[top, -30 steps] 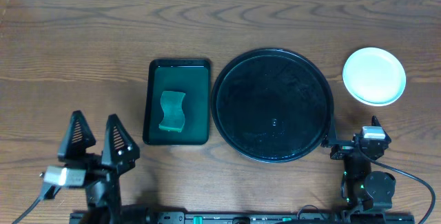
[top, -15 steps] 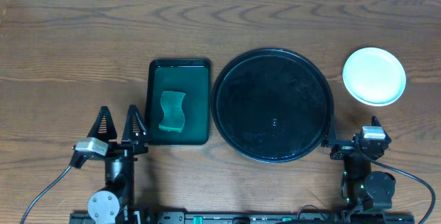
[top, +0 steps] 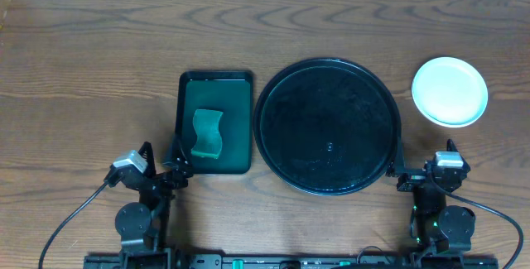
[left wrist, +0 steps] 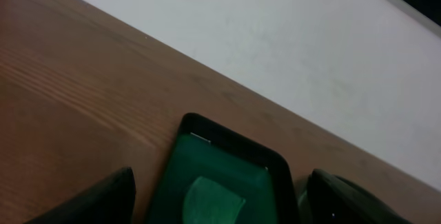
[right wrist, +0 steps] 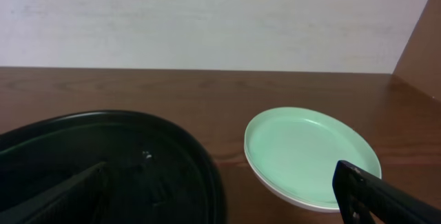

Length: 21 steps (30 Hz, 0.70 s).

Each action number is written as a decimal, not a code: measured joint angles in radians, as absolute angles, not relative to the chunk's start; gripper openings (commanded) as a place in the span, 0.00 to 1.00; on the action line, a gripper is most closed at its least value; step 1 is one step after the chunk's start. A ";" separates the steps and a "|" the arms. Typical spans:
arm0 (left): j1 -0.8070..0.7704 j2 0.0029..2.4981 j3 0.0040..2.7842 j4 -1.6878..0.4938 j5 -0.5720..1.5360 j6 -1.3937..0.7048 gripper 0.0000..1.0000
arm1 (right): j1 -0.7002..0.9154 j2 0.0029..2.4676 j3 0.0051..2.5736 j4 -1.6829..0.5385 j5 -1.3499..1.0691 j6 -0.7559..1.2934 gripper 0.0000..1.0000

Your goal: Clean dirty plates on tray and stack at the side

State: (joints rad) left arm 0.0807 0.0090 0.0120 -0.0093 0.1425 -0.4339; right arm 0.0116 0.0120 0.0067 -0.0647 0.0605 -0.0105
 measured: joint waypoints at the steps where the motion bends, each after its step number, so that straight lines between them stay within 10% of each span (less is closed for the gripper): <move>1: 0.076 0.009 0.012 -0.008 0.142 -0.419 0.80 | 0.012 0.012 0.007 -0.064 0.060 -0.010 0.99; 21: 0.059 0.009 0.010 0.064 0.309 0.115 0.80 | 0.012 0.012 0.007 -0.064 0.060 -0.010 0.99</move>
State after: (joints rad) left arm 0.0589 0.0090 0.0105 0.0635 0.3092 0.1150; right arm 0.0116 0.0120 0.0067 -0.0643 0.0605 -0.0105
